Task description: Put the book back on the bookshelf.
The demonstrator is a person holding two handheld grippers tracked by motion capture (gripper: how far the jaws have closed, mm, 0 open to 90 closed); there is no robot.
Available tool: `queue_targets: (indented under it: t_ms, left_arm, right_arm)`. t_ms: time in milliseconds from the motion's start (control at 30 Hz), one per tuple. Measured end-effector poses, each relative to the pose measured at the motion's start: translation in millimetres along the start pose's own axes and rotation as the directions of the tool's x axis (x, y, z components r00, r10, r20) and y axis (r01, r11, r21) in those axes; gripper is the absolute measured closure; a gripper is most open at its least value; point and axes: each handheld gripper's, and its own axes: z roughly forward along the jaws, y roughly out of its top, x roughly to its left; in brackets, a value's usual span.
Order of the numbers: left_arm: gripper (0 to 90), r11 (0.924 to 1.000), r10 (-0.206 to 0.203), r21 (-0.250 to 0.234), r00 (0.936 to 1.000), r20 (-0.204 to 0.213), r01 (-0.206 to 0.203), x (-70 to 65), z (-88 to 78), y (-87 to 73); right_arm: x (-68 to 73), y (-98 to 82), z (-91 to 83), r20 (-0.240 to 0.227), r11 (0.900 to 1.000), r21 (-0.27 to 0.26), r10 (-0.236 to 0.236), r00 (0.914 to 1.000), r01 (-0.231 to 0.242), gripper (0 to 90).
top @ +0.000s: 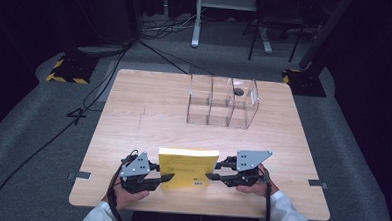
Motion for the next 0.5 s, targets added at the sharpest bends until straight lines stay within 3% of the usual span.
queue_targets:
  t_ms: [67,133,200,333,500]
  left_arm:
    - [65.9,1.0,0.009,0.002,0.9995,0.031,-0.009,2.8,-0.2,0.1]
    - [67.6,0.9999,0.014,0.004,0.9992,0.038,-0.014,3.2,-0.3,0.3]
    - [69.5,0.9999,0.013,0.002,0.9988,0.047,-0.013,2.6,0.2,0.4]
    - [71.6,0.9999,0.015,-0.002,0.9976,0.068,-0.015,1.9,-0.2,-0.7]
    - [67.5,1.0,0.006,-0.004,0.9995,0.03,-0.006,3.2,2.0,0.3]
  right_arm:
    - [1.6,-0.6,-0.8,-0.02,1.0,-0.006,-0.003,0.9998,0.003,67.9]
    - [1.2,-0.7,-0.4,-0.024,1.0,-0.007,-0.004,0.9997,0.004,67.2]
    - [-1.4,-1.2,2.3,-0.033,1.0,-0.011,0.011,0.9994,-0.012,60.7]
    - [-7.5,-4.7,9.5,-0.057,0.999,-0.028,0.045,0.9974,-0.047,65.0]
    - [-6.5,-7.1,15.4,-0.031,0.999,-0.023,0.04,0.9987,-0.041,74.2]
